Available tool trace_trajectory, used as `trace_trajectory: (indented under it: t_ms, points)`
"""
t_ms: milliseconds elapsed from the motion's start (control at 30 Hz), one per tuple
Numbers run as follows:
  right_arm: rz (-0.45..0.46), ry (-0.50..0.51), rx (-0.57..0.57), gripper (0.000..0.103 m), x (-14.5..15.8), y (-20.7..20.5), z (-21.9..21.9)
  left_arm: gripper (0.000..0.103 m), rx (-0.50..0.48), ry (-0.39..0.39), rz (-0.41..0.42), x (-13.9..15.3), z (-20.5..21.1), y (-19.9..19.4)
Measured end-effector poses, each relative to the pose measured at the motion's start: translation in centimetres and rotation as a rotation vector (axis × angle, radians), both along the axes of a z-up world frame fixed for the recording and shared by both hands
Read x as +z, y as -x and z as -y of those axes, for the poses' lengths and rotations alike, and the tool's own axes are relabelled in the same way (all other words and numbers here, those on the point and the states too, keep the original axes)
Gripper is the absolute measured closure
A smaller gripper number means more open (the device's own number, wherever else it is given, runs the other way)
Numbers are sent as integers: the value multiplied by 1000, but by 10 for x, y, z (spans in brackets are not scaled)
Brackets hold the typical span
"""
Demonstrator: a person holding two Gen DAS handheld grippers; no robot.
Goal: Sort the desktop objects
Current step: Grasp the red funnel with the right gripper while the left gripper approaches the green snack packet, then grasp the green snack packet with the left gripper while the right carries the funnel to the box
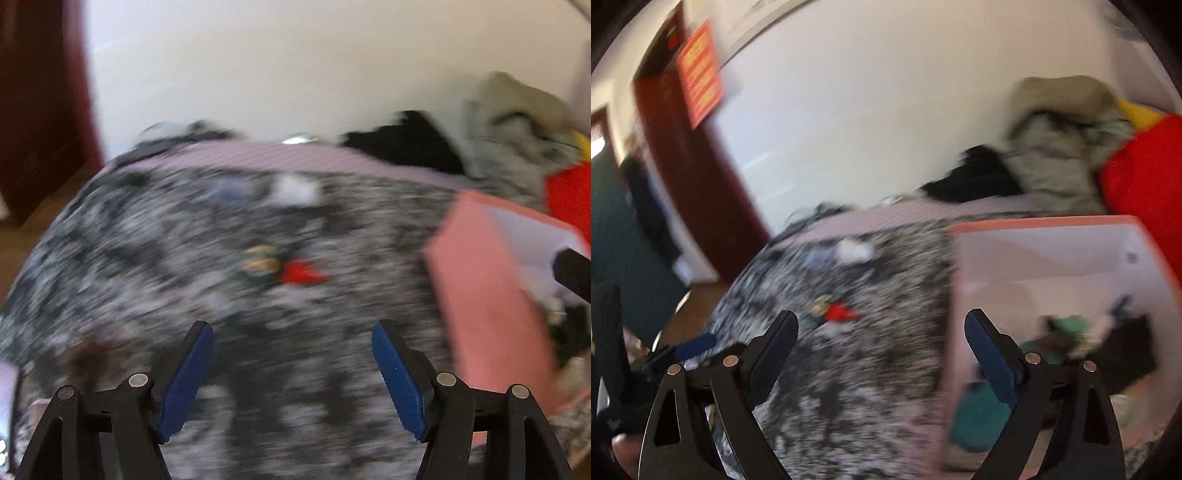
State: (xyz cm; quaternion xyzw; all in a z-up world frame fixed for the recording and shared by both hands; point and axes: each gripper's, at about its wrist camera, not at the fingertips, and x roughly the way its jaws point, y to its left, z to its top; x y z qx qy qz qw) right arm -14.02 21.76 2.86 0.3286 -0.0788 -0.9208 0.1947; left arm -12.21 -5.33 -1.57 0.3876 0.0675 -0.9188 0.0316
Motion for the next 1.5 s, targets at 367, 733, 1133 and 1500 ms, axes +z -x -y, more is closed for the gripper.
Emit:
trace_trajectory:
  t_ms: [367, 733, 1133, 1500]
  points:
    - [154, -201, 103, 13, -110, 95, 141, 28, 45, -41, 109, -51, 80, 39]
    - [312, -190, -27, 46, -177, 185, 163, 28, -30, 14, 175, -72, 78, 82]
    - [177, -24, -30, 46, -98, 111, 82, 28, -219, 6, 268, -123, 17, 175]
    - [172, -35, 39, 46, -98, 117, 86, 39, -162, 74, 204, -143, 3, 209]
